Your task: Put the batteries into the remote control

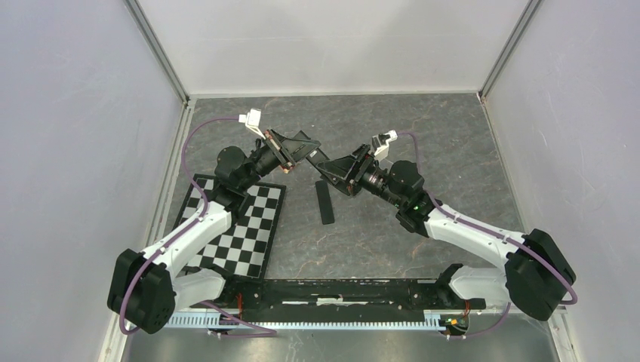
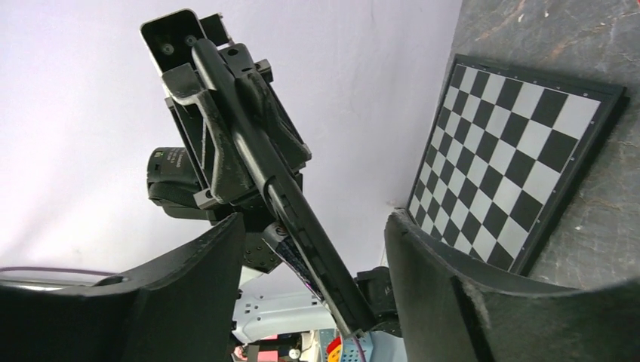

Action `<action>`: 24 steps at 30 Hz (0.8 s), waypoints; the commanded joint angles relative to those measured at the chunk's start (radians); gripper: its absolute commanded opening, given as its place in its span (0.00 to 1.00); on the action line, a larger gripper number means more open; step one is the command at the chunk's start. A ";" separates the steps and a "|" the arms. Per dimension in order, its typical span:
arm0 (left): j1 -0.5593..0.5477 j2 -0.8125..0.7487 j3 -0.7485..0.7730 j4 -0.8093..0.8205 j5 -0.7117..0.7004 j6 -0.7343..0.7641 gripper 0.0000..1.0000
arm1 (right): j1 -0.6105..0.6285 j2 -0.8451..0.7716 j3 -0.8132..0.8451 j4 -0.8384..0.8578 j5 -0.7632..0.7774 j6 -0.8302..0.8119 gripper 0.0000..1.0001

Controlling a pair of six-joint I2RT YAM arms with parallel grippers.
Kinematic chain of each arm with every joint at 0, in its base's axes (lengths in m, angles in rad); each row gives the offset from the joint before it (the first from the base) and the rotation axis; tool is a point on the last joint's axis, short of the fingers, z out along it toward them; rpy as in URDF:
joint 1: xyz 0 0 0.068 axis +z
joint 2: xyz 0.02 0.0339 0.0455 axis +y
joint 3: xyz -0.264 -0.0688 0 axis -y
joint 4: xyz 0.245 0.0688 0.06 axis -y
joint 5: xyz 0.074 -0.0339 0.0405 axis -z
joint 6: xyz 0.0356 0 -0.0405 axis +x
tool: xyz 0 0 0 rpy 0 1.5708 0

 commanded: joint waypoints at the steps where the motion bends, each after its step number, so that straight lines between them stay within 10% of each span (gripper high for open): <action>1: 0.004 -0.005 0.033 0.064 0.017 0.005 0.02 | 0.000 0.015 0.007 0.101 -0.027 0.037 0.69; 24: 0.003 -0.014 0.053 0.104 0.025 -0.109 0.02 | -0.005 -0.004 -0.069 0.165 -0.023 0.060 0.41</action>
